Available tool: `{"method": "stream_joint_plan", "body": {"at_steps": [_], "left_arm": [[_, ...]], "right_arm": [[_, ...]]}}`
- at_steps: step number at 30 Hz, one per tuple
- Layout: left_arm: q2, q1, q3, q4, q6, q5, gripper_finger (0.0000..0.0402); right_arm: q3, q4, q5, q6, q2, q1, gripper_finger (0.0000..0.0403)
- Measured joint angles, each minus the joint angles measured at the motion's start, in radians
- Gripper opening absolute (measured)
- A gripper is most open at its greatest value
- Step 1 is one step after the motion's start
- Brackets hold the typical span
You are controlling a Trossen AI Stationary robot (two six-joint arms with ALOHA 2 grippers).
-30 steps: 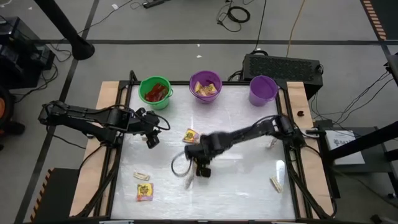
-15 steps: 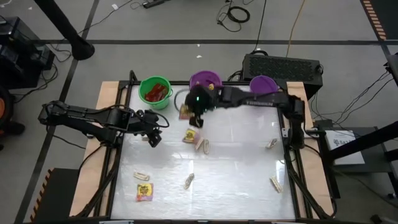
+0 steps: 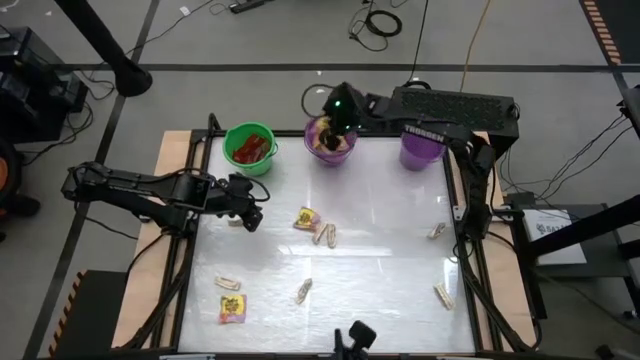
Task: Sort candy by brand, put in halloween buckets
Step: Put the yellow candy pack in the left purple bucket
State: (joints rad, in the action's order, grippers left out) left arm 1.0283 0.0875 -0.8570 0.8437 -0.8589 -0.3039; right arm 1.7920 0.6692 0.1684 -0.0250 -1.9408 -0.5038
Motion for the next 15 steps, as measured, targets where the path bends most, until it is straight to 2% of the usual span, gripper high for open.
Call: {"method": "stream_joint_plan", "body": {"at_steps": [4,11,15], "left_arm": [[0.0,0.0,0.0,-0.001,-0.034,-0.014,0.018],[0.0,0.0,0.0,0.001,-0.052,-0.016,0.018],[0.0,0.0,0.0,0.004,0.031,-0.048,0.018]], "right_arm": [[0.0,0.042,-0.066,-0.008,-0.014,-0.037,0.0003],[0.0,0.056,-0.071,0.007,-0.025,-0.037,0.0044],[0.0,0.068,-0.07,0.007,-0.025,-0.037,0.0073]]}}
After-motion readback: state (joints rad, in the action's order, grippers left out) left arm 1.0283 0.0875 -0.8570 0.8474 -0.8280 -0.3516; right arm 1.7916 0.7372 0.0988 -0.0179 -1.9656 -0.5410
